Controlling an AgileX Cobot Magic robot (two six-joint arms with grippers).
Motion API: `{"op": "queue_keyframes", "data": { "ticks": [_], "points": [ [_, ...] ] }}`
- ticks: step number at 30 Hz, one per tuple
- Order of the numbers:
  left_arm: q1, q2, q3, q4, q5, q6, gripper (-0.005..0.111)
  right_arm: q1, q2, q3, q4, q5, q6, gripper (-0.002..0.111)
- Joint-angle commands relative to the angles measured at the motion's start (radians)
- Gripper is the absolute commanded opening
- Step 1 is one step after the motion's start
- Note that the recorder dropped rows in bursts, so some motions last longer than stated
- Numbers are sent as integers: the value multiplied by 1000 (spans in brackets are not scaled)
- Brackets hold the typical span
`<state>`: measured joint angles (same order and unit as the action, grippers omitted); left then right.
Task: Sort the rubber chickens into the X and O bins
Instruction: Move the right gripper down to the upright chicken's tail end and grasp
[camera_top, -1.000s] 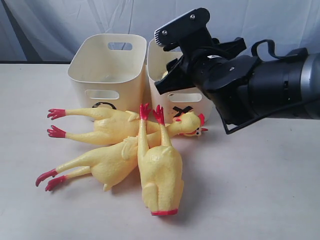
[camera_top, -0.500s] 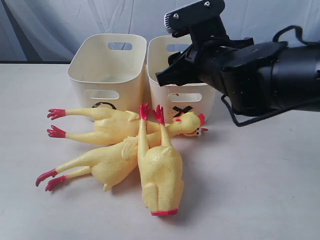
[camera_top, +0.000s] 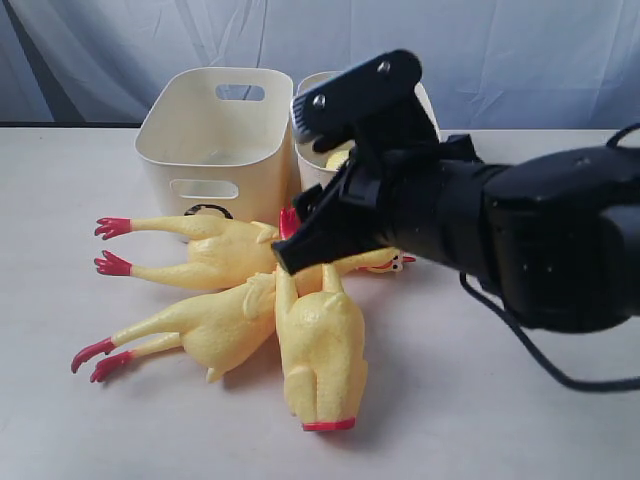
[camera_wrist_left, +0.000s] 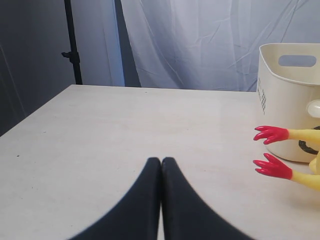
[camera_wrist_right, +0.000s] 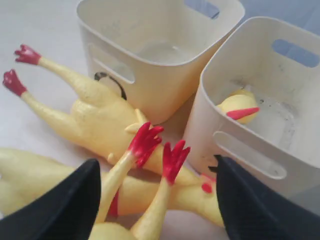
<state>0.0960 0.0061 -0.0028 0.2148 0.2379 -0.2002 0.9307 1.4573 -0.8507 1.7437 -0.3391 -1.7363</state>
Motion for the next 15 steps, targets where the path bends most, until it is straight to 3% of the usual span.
{"op": "queue_keyframes", "data": {
  "ticks": [1, 10, 15],
  "points": [
    [1, -6, 3, 7, 0, -1, 0, 61, -23, 65, 1, -36, -6, 62],
    [1, -6, 3, 7, 0, -1, 0, 130, -59, 154, 1, -87, 7, 62],
    [1, -6, 3, 7, 0, -1, 0, 130, -59, 231, 1, -44, 187, 62]
  ]
}}
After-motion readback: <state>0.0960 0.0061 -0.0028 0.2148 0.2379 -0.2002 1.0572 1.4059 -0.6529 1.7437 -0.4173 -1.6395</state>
